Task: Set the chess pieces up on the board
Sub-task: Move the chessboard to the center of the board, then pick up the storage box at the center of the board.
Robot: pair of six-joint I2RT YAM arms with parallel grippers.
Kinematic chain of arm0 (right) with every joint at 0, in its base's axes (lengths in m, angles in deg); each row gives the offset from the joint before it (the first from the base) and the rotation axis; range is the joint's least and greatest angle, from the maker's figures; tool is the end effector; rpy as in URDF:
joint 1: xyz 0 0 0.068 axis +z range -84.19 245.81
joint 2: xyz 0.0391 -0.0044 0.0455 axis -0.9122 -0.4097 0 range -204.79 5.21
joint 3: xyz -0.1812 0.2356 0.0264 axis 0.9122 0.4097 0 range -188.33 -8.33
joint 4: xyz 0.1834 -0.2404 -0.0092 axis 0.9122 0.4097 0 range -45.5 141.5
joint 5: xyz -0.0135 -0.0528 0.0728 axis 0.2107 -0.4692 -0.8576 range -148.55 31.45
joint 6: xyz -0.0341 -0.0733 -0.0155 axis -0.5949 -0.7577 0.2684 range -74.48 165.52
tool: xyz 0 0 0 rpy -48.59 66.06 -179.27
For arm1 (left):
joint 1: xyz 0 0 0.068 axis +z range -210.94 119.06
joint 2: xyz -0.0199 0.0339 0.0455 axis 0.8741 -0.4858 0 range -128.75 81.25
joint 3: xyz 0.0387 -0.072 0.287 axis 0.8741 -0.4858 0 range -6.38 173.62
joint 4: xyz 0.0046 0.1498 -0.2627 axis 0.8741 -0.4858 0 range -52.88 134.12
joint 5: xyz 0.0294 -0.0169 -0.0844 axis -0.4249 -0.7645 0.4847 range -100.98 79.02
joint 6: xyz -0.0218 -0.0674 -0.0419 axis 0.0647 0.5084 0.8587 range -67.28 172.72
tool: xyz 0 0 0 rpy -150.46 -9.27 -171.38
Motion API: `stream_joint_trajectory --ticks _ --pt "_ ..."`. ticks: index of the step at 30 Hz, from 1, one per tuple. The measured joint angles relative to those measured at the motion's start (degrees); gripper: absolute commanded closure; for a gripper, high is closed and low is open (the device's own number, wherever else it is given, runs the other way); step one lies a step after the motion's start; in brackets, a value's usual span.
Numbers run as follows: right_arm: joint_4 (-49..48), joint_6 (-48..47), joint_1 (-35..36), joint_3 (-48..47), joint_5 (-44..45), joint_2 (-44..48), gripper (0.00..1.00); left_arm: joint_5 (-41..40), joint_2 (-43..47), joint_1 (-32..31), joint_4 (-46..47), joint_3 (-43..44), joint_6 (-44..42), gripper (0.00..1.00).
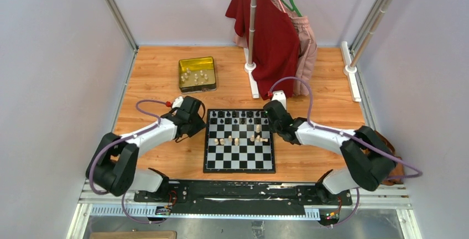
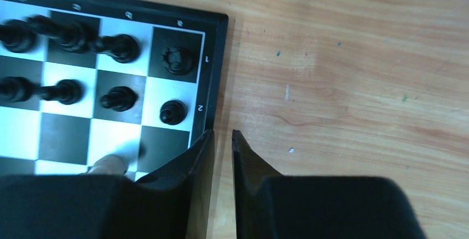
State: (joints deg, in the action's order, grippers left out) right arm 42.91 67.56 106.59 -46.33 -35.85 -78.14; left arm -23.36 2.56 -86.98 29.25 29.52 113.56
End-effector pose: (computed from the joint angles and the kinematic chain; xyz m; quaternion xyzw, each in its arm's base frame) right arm 0.2703 0.1965 0.1420 -0.0705 0.9023 0.0461 0.4228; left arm 0.2695 -0.1147 0.1247 -0.3142 0.9022 -0.1152 0.2723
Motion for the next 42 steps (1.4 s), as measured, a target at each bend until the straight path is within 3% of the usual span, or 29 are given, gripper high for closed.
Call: stream_joint_trajectory --ticks 5,9,13,17,29,42 --pt "2.89 -1.31 0.13 -2.97 0.52 5.81 0.65 -2.86 8.85 0.35 -7.04 0.00 -1.70 0.27" --pt "3.69 -2.27 0.13 -4.46 1.05 8.26 0.65 -4.92 13.70 2.80 -8.98 0.13 -2.12 0.25" --pt "4.94 -3.15 0.13 -4.48 1.31 8.98 0.65 -5.88 12.24 7.30 -9.46 2.29 -2.34 0.21" --pt "6.10 -4.26 0.13 -4.68 1.38 8.94 0.65 -5.97 4.94 12.22 -8.74 9.20 -2.54 0.19" --pt "6.32 -8.22 0.11 -9.90 2.45 5.07 0.65 -4.42 -18.58 18.93 -5.33 30.36 -4.52 0.30" --pt "6.03 -9.70 -1.70 -11.30 1.95 1.92 0.65 -5.20 -28.92 22.27 -8.33 42.64 -9.68 0.41"
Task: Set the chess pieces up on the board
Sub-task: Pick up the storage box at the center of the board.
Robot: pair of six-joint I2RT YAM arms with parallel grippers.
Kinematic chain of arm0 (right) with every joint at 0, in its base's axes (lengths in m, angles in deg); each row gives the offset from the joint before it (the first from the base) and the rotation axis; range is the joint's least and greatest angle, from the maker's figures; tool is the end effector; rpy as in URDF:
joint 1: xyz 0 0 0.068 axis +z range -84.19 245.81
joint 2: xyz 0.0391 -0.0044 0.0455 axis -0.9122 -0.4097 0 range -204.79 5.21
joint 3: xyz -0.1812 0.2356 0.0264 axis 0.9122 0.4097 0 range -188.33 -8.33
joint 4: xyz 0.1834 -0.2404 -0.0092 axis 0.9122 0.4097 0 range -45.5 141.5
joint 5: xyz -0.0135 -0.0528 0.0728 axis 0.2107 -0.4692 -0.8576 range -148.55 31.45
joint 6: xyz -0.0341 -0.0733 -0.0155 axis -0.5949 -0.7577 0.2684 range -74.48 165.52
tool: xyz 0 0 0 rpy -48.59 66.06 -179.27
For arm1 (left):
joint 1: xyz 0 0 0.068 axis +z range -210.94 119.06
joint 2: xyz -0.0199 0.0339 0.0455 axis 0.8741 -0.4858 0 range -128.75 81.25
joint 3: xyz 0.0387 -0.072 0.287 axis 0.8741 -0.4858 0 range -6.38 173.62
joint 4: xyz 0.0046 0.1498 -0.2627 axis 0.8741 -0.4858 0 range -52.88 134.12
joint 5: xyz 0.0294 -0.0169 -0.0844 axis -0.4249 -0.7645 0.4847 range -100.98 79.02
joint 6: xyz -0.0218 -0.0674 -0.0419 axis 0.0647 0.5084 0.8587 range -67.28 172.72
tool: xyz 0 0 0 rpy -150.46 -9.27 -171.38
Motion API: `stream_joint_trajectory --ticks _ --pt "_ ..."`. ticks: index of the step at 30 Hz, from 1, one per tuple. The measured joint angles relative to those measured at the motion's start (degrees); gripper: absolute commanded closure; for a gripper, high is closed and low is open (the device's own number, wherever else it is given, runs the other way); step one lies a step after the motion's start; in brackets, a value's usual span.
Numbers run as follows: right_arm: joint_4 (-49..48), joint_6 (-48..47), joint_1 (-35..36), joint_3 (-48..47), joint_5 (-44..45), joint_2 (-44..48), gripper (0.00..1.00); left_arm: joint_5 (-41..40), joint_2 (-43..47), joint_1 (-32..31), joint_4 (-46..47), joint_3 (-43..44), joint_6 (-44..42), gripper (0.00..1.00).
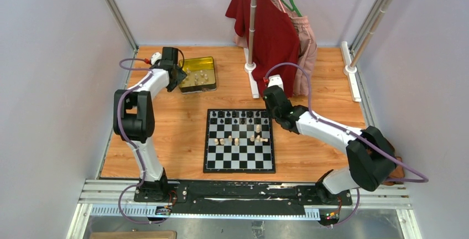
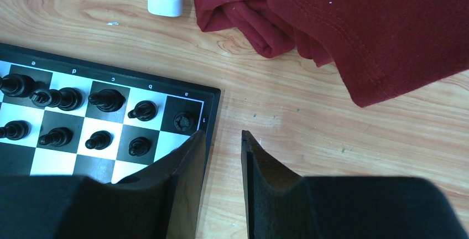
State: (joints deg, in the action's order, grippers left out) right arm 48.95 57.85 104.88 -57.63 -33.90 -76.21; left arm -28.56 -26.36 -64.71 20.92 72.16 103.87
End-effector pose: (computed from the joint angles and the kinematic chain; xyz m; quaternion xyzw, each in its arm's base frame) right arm 0.3020 0.2066 0.2152 -0.1084 0.8712 0.0186 0.4784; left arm 0.4765 -0.0099 0.1900 -0.4210 0.8365 -0.0191 0.3502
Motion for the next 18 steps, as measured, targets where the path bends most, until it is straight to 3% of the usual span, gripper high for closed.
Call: stream_joint_trajectory --ticks 4,9,12,18 --pt "-0.13 0.00 -0.50 0.00 -0.42 -0.50 0.65 0.50 -2.51 0.00 -0.33 1.01 -1.14 0.44" --pt "-0.13 0.02 -0.90 0.00 -1.01 -0.92 0.65 1.01 -5.25 -0.04 -1.18 1.95 -2.56 0.53" --pt "-0.15 0.04 -1.09 0.00 -1.14 -0.94 0.66 1.22 -5.99 -0.04 -1.40 2.16 -3.21 0.63" --pt "-0.15 0.07 -1.29 0.00 -1.22 -0.94 0.66 1.49 -6.84 -0.07 -2.16 3.19 -4.63 0.70"
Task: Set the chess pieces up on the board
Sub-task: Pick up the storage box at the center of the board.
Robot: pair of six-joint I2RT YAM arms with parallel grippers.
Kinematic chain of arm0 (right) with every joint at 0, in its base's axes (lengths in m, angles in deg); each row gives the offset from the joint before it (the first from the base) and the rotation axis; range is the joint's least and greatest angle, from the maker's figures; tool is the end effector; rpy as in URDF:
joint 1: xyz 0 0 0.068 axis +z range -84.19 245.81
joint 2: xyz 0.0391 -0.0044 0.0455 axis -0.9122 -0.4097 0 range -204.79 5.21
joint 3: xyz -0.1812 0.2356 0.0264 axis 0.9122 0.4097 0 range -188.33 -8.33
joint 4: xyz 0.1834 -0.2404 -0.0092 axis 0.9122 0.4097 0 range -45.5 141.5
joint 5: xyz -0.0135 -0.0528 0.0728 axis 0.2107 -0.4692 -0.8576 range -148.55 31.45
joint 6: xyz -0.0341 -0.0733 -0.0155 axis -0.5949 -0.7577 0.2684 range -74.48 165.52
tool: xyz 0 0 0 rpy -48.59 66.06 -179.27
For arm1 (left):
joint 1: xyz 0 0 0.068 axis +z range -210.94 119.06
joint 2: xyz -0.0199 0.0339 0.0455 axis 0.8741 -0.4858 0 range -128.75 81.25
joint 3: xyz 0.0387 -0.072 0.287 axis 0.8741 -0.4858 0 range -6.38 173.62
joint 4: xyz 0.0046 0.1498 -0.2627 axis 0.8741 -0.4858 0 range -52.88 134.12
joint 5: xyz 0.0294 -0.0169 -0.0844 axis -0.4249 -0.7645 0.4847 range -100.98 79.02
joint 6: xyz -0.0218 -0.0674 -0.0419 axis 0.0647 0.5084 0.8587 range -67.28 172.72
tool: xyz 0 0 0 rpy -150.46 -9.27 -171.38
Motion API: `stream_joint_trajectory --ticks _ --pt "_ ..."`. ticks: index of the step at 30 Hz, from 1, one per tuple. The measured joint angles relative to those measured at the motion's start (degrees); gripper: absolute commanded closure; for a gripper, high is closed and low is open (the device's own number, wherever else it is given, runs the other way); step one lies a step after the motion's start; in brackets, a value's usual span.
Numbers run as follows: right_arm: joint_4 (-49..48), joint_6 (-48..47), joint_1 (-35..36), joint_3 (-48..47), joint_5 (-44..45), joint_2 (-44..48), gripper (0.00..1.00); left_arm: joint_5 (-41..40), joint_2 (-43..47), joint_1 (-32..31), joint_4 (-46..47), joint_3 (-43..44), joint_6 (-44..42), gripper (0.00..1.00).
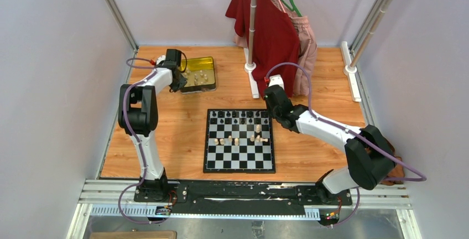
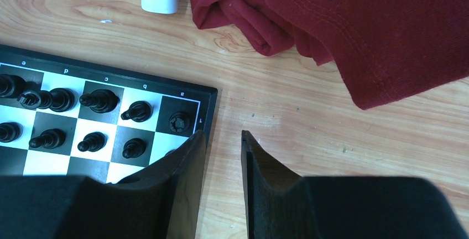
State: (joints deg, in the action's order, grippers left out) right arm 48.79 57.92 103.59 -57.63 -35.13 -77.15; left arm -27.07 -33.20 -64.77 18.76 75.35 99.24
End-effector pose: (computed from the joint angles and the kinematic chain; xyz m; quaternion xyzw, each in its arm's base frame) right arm 0.3076 0.2023 0.2094 -0.1049 0.8760 0.0193 0.4704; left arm 0.4910 -0.0131 0.1511 -0.3823 0.8727 0.0059 0.3037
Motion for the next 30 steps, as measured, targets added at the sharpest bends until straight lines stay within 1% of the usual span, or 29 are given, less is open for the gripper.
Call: stream_joint_trajectory --ticks 1,3,6,8,12,17,23,30 --pt "0.00 0.00 0.00 0.00 -0.02 0.00 0.66 -0.04 -0.11 0.00 -0.09 0.17 -0.15 0.70" --pt "-0.02 0.00 0.00 0.00 -0.02 0.00 0.66 -0.07 -0.26 0.00 -0.48 0.57 -0.61 0.75" --pt "-0.02 0.02 0.00 0.00 -0.02 0.00 0.66 -0.33 -0.31 0.00 -1.11 0.87 -1.38 0.86" --pt "0.00 0.02 0.00 0.00 -0.02 0.00 0.66 -0.72 -0.31 0.02 -1.66 1.07 -1.64 0.88" --pt "-0.02 0.04 0.00 0.00 -0.02 0.00 0.66 -1.20 -0.35 0.02 -3.15 1.97 -2.03 0.90" --pt "-0.02 0.26 0.00 0.00 -0.02 0.00 0.66 -1.75 -0.35 0.02 -4.44 2.47 -2.34 0.99" --pt "0.04 0.44 -0.04 0.02 0.00 0.13 0.66 -2.19 0.44 0.00 -5.75 2.34 -2.75 1.00" --pt "0.72 1.36 -0.44 0.79 0.07 3.91 0.65 -2.95 7.41 0.00 -7.50 -0.37 -3.98 1.00"
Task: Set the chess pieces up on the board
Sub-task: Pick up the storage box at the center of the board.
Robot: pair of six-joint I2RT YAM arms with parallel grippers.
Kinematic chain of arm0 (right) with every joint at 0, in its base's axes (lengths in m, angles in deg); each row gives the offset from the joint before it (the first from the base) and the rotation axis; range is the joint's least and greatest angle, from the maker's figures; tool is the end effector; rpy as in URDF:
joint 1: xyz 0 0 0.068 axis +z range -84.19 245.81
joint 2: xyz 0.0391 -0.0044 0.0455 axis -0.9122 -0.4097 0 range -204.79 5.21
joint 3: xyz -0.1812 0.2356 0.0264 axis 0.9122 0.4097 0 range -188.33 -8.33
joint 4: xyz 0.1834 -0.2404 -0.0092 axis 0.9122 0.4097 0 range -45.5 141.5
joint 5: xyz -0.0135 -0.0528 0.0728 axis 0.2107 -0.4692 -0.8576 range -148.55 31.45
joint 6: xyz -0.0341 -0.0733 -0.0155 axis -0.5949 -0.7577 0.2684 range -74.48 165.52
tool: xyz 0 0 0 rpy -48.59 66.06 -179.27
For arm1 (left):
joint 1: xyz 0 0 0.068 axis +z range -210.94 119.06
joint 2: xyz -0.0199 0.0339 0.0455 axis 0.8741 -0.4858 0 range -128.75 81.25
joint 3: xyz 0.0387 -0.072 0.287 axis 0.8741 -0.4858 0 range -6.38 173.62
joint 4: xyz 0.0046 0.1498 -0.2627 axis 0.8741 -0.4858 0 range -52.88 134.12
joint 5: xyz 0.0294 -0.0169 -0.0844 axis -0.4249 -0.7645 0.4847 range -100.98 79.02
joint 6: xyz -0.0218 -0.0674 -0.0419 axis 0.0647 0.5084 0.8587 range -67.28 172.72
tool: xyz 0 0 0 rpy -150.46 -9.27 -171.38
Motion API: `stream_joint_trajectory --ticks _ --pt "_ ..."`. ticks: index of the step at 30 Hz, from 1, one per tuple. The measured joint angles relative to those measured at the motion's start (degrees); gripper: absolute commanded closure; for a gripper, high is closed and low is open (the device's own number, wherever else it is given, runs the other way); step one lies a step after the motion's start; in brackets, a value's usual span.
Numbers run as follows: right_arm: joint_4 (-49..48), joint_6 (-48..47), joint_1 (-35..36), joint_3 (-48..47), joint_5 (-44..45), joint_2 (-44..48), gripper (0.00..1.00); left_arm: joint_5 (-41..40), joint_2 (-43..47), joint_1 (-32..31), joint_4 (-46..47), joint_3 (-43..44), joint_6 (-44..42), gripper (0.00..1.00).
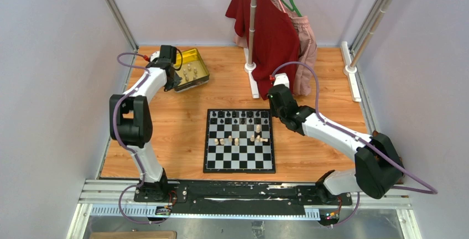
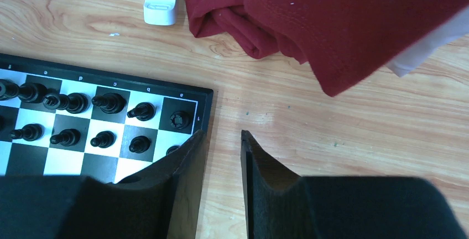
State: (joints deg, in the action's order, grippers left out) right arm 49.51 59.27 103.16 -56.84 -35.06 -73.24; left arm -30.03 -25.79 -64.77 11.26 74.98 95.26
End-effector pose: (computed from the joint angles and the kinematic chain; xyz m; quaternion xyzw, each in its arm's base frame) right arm 0.3006 0.1934 0.2260 -0.0854 0.8692 0.0322 0.4860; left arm 0.4655 -0.0079 0.1993 -0.3569 0.8808 0.0411 0.3085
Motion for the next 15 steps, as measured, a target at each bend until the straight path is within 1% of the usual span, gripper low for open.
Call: stream_joint_trajectory --ticks 8,15 --pt "3.26 0.50 -1.68 0.28 0.59 6.01 0.63 -0.50 13.25 -1.33 -0.63 -6.60 -0.74 1.00" --pt "6.93 1.90 -3.93 1.46 1.88 12.55 0.61 -0.39 25.88 -7.30 -2.82 -13.00 -1.84 1.00"
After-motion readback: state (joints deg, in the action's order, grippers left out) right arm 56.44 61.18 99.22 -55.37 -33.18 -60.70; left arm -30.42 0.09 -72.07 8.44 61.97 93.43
